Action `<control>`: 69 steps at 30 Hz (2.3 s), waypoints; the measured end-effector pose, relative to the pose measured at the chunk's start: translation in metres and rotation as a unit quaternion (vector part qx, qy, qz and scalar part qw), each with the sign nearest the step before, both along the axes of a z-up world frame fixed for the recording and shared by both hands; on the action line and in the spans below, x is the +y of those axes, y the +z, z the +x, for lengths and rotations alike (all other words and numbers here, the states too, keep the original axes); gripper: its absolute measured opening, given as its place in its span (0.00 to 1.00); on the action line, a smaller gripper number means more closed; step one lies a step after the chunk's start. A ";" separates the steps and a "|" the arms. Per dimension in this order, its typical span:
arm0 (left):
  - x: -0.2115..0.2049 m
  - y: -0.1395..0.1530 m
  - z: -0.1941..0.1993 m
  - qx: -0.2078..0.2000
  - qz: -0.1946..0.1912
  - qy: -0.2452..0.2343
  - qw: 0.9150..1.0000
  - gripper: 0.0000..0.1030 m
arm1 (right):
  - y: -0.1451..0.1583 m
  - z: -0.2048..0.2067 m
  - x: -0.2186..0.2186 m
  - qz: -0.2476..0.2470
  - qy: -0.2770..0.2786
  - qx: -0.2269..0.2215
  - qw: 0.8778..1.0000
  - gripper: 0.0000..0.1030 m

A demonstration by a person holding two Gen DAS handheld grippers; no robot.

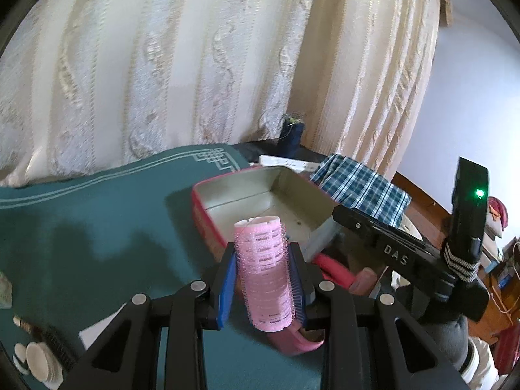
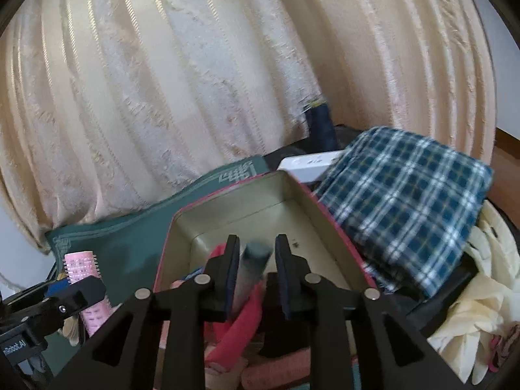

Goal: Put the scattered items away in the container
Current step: 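Open both grippers to drop the pink roller and blue-grey tube into the tin, then move both grippers back to the remaining items on the mat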

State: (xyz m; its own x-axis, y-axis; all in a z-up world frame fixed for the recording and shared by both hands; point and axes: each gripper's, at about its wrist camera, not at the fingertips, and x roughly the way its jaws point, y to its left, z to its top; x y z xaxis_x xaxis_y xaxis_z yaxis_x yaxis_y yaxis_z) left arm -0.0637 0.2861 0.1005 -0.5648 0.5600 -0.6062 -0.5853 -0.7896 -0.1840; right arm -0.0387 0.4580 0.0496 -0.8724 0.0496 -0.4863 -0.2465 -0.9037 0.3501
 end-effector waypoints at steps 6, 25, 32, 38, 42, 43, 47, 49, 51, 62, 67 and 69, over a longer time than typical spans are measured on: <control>0.029 -0.001 -0.008 0.002 -0.003 -0.020 1.000 0.31 | 0.009 0.019 0.005 0.027 -0.059 0.027 0.998 0.56; 0.048 -0.011 -0.043 -0.010 0.033 -0.010 0.999 0.64 | 0.009 0.026 0.018 0.032 -0.114 0.015 0.993 0.61; 0.024 -0.012 -0.046 -0.012 0.028 0.022 0.999 0.64 | 0.009 0.026 0.014 0.041 -0.111 0.019 0.993 0.63; 0.001 -0.009 -0.037 0.008 0.009 0.049 0.999 0.64 | 0.010 0.025 0.006 0.051 -0.096 0.030 0.994 0.63; -0.012 -0.006 -0.026 0.050 -0.030 0.086 0.995 0.66 | 0.011 0.022 -0.007 0.071 -0.073 0.034 0.994 0.66; -0.017 -0.005 -0.022 0.063 -0.041 0.097 0.992 0.70 | 0.011 0.021 -0.010 0.076 -0.068 0.035 0.994 0.67; -0.033 -0.002 -0.012 0.100 -0.072 0.125 0.984 0.81 | 0.011 0.020 -0.023 0.102 -0.055 0.037 0.993 0.69; -0.043 -0.002 -0.009 0.106 -0.083 0.136 0.982 0.81 | 0.009 0.019 -0.027 0.111 -0.053 0.037 0.992 0.70; -0.053 -0.003 -0.007 0.105 -0.087 0.143 0.980 0.81 | 0.008 0.017 -0.030 0.119 -0.052 0.035 0.991 0.70; -0.124 -0.014 0.011 0.080 -0.090 0.185 0.975 0.81 | 0.001 0.008 -0.054 0.181 -0.044 0.019 0.982 0.71; -0.151 -0.014 0.015 0.081 -0.091 0.202 0.972 0.81 | 0.001 0.006 -0.062 0.201 -0.048 0.015 0.978 0.71; -0.158 -0.013 0.014 0.085 -0.097 0.208 0.970 0.81 | 0.004 0.005 -0.066 0.203 -0.048 0.012 0.978 0.71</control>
